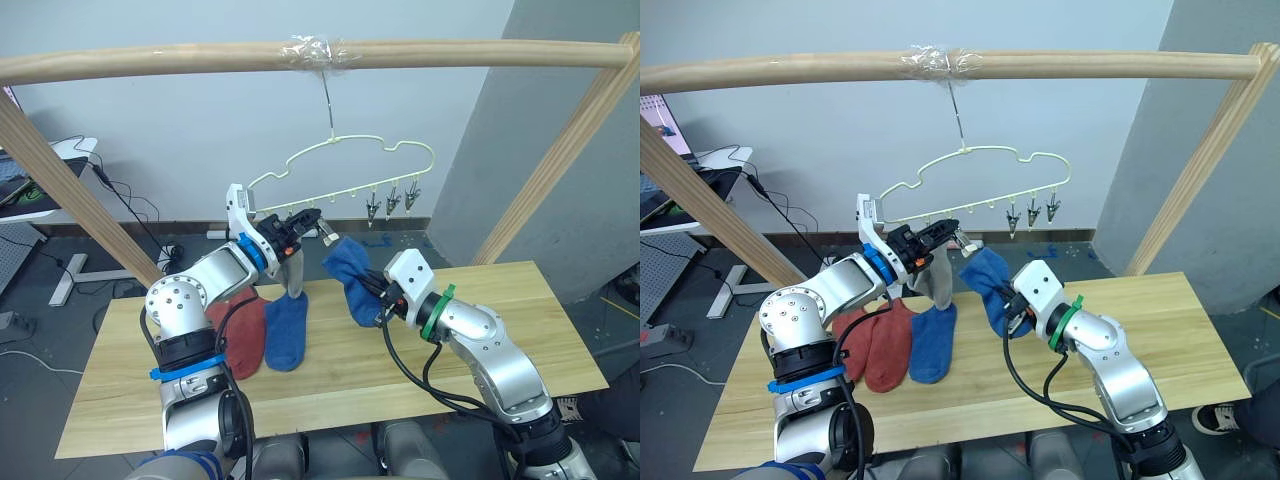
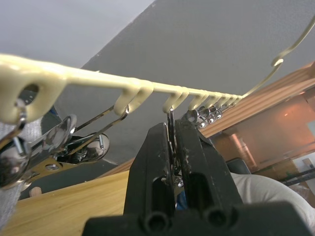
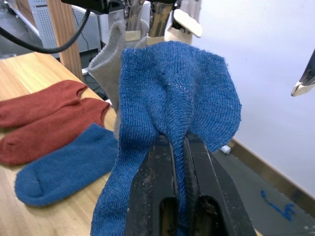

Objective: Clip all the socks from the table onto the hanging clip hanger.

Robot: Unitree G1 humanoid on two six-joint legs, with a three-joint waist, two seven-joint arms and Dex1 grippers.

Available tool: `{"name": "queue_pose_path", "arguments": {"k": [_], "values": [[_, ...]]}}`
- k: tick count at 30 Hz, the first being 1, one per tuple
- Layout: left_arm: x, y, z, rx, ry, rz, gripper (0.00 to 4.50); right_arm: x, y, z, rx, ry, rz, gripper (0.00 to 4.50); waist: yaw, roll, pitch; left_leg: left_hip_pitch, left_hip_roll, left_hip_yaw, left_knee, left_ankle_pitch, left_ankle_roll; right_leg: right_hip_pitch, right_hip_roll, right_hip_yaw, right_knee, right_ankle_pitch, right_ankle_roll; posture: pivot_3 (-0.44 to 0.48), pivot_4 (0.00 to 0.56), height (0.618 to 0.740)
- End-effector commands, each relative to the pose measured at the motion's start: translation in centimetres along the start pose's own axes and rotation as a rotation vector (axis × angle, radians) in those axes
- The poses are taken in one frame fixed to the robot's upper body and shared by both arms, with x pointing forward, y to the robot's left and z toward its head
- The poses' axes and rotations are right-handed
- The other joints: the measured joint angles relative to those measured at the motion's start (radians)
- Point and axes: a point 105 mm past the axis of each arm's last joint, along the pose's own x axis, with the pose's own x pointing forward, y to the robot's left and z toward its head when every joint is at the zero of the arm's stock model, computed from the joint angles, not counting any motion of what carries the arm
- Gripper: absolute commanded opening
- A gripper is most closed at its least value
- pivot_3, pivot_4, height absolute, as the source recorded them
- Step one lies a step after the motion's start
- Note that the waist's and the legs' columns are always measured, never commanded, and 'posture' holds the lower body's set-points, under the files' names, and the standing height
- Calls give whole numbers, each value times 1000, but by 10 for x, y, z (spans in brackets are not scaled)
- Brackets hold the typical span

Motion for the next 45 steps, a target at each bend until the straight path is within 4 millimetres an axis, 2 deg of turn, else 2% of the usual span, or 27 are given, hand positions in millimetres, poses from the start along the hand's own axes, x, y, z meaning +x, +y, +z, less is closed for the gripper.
{"name": "queue_pose_path", "arguments": {"k": [1,18,26,27,29,35,40,42,44,45], "values": [[2,-8,3,10,-7,-27,0,1,0,16,4,-59,-3,55,0,0,0,0,0,0,0,0,0,0,0,0,0,0,0,-112,131,740],[-3,-9,0,23,-13,-28,0,19,3,27,25,-84,42,55,1,0,0,-1,0,0,0,0,0,0,0,0,-1,0,0,-87,137,740],[-5,-10,0,101,-19,-29,0,24,1,28,14,-81,37,55,2,0,0,-2,0,0,-1,0,0,-1,0,0,-2,0,0,-86,136,740],[-5,-11,0,97,-24,-34,579,24,1,27,16,-80,36,0,2,0,0,-2,0,-1,-1,0,0,-1,0,0,-2,0,0,-86,133,740],[-7,-13,2,80,-35,-58,1063,24,1,27,18,-78,34,0,2,0,0,-2,0,-1,-1,0,0,-1,0,0,-2,0,0,-84,133,740],[-17,-18,16,79,-74,-82,2962,26,0,24,39,-76,20,0,3,0,0,-3,0,-1,-1,0,0,-2,0,-1,-3,0,0,-70,130,740],[-42,-4,12,218,12,18,4411,31,-5,15,67,-63,-13,0,1,0,0,-3,1,-1,-2,0,0,-3,1,-1,-2,0,0,-45,128,740],[-51,2,7,305,61,71,4462,33,-9,12,90,-62,-35,0,5,0,0,-3,1,-1,-2,0,0,-3,1,-1,-3,0,0,-35,127,740],[-59,2,-3,480,140,107,4462,36,-15,8,116,-64,-61,0,6,0,0,-3,1,-1,-2,0,0,-3,1,-1,-3,0,0,-20,125,740],[-65,5,-4,580,154,158,4487,37,-18,7,131,-70,-73,277,7,0,0,-4,1,-1,-2,0,0,-3,1,-1,-3,0,-1,-16,124,740]]}}
